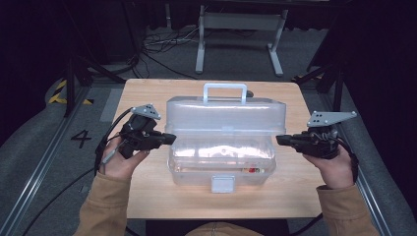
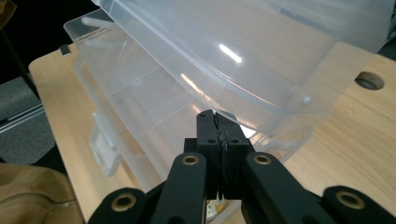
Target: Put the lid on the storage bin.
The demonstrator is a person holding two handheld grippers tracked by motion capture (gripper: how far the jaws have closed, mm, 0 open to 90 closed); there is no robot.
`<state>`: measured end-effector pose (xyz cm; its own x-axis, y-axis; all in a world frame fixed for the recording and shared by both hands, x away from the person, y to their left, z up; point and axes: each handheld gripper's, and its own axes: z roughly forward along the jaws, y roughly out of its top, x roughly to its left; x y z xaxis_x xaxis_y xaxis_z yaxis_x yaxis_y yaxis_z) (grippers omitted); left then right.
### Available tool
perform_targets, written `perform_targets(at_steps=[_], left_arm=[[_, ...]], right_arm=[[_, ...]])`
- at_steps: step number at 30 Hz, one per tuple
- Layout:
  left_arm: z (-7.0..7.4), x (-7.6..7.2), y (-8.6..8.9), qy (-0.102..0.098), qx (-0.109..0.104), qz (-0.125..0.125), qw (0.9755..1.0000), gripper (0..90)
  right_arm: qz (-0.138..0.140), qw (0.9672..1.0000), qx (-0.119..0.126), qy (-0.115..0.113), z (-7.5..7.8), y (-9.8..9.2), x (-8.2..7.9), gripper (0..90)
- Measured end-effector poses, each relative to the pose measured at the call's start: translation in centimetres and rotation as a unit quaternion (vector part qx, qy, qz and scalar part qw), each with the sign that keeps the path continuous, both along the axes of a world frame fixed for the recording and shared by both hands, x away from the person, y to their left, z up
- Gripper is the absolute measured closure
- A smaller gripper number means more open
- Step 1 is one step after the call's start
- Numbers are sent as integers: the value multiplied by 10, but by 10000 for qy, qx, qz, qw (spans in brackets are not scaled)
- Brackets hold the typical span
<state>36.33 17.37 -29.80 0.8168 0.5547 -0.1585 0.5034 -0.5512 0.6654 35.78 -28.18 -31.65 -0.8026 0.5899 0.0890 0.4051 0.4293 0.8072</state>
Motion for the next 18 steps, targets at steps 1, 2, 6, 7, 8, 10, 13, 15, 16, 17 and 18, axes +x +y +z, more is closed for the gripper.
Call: perform_targets(at_steps=[1, 2, 6, 7, 8, 10, 13, 15, 16, 17, 18], left_arm=[[0, 0, -1, 32, 51, -46, 10000, 892], [0, 0, -1, 32, 51, -46, 10000, 891], [-1, 0, -1, 92, 147, -139, 9998, 891], [-2, -1, -1, 131, 171, -155, 9996, 891], [-3, -1, -2, 178, 186, -175, 9995, 890], [-4, -1, -2, 235, 288, -216, 9991, 889], [-4, -1, -3, 277, 342, -241, 9987, 889], [-5, -2, -3, 299, 385, -268, 9985, 886], [-5, -2, -3, 316, 403, -279, 9983, 886], [-5, -2, -3, 338, 415, -290, 9981, 885], [-6, -2, -3, 361, 421, -293, 9980, 885]], right_arm=[[29, 10000, -17, 46, 0, 0, 0, 892], [29, 10000, -17, 46, 0, 0, 0, 892], [142, 9997, -105, 186, -1, 0, 0, 887], [160, 9996, -134, 214, -2, 1, 0, 886], [184, 9993, -176, 270, -2, 1, 0, 887], [206, 9988, -305, 332, -2, 3, -1, 887], [241, 9982, -388, 378, -3, 4, -1, 887], [278, 9975, -464, 444, -3, 5, -1, 887], [278, 9975, -464, 444, -3, 5, -1, 887], [305, 9971, -504, 481, -4, 5, -1, 887], [305, 9971, -504, 481, -4, 5, -1, 887]])
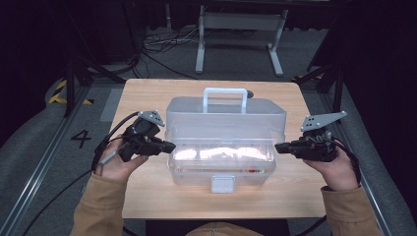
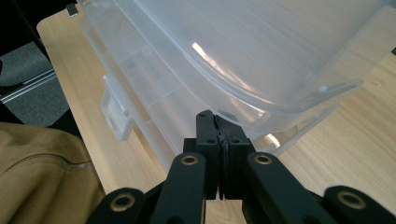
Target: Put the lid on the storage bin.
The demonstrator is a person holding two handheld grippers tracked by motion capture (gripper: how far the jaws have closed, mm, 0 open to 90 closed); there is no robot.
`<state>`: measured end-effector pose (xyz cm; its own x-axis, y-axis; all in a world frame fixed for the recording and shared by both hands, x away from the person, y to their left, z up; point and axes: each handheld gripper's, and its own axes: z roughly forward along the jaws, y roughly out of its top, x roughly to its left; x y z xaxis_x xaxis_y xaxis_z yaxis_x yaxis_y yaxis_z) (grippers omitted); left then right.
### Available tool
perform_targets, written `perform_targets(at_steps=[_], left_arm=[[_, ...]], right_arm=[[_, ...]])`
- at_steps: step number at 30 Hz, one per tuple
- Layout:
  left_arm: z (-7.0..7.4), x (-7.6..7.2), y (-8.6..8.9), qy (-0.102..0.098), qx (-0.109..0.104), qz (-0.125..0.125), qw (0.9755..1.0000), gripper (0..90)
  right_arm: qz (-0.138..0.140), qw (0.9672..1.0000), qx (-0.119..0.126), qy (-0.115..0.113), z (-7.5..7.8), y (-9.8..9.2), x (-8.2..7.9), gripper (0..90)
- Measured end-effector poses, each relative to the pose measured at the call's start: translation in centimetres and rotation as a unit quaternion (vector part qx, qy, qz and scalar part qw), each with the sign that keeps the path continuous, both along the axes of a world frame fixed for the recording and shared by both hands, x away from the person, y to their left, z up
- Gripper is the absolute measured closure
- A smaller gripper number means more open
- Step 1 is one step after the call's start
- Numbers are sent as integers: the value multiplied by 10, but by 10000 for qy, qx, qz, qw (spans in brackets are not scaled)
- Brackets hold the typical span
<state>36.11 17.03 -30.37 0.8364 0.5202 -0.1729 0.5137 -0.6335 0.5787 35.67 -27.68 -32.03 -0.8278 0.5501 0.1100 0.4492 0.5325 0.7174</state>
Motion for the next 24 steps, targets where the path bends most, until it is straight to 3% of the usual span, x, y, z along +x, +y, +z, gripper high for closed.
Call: perform_targets(at_steps=[24], left_arm=[[-6, -3, -3, 329, 540, -210, 9978, 877]], right_arm=[[198, 9973, -509, 494, -7, 3, 0, 888]])
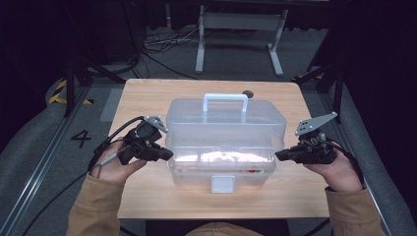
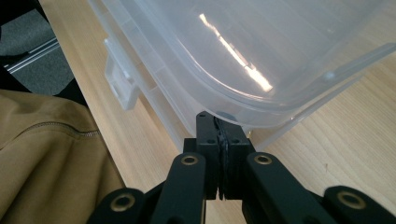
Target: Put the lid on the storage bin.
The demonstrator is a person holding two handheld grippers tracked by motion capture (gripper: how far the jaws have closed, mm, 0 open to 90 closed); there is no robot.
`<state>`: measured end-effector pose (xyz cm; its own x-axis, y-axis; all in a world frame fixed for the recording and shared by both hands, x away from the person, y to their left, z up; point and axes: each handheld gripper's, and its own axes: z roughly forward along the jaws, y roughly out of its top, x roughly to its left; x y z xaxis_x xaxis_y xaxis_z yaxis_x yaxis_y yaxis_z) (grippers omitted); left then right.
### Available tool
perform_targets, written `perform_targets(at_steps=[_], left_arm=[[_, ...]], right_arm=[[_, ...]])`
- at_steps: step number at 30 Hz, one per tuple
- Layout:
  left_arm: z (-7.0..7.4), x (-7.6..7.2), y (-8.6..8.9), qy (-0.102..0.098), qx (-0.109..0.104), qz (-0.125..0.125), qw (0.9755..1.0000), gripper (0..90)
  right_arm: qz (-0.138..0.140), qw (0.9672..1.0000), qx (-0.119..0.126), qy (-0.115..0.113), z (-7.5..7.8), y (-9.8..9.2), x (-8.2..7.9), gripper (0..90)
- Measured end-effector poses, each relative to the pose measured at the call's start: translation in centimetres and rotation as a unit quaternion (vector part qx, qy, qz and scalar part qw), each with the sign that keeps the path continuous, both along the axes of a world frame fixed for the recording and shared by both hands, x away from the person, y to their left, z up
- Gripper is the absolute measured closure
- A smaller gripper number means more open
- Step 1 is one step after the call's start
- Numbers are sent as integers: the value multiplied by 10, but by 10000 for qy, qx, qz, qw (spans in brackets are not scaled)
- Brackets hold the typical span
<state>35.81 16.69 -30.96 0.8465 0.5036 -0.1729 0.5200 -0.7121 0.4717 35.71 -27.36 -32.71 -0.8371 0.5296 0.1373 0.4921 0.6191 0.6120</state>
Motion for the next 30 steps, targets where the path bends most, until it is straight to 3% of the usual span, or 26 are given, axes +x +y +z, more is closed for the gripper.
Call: perform_targets(at_steps=[12, 30], left_arm=[[-6, 2, -2, 210, 216, -27, 9995, 872], [-13, 3, -4, 367, 475, -115, 9981, 871]], right_arm=[[-7, 9996, -225, 156, -6, 1, 3, 888], [106, 9978, -522, 399, -12, 5, 3, 887]])
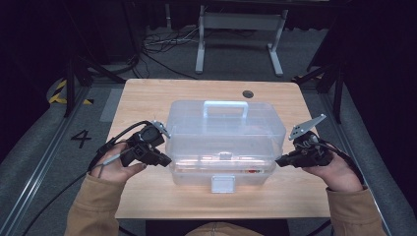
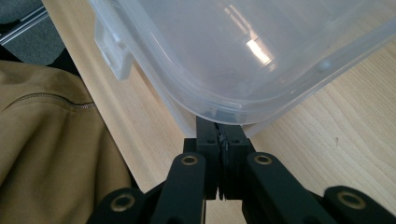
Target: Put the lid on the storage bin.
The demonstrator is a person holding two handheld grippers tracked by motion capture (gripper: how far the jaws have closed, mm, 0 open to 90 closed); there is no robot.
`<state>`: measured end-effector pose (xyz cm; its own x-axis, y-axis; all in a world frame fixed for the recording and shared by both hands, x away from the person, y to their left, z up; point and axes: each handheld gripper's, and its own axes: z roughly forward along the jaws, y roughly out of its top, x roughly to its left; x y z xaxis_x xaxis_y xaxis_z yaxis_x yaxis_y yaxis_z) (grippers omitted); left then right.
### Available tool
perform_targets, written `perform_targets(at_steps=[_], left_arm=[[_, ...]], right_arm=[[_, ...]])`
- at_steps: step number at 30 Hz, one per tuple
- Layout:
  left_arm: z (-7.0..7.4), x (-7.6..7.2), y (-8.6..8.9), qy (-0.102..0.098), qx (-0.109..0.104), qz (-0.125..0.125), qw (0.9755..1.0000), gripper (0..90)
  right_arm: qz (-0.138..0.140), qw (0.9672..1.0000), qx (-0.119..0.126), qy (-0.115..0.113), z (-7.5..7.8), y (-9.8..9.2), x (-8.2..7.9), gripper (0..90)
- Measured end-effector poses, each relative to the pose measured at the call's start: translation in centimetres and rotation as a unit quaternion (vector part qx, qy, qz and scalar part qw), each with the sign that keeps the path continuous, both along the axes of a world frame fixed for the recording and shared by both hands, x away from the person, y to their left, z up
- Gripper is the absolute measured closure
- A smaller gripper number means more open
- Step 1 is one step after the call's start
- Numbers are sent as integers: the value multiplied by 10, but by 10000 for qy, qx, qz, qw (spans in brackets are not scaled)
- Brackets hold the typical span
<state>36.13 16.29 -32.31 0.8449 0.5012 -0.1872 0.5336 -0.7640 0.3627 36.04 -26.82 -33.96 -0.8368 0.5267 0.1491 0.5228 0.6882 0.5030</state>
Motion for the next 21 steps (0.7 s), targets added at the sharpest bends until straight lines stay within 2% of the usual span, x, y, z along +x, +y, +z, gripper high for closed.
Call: perform_targets(at_steps=[9, 15, 21], left_arm=[[-4, 1, 0, 62, 71, -23, 10000, 870], [-8, 1, -2, 117, 219, -76, 9997, 871], [-10, 1, -3, 158, 281, -94, 9994, 870]], right_arm=[[62, 9999, -96, 116, -4, 2, 1, 887], [77, 9995, -207, 217, -7, 3, 2, 887], [136, 9992, -279, 265, -10, 4, 2, 887]])
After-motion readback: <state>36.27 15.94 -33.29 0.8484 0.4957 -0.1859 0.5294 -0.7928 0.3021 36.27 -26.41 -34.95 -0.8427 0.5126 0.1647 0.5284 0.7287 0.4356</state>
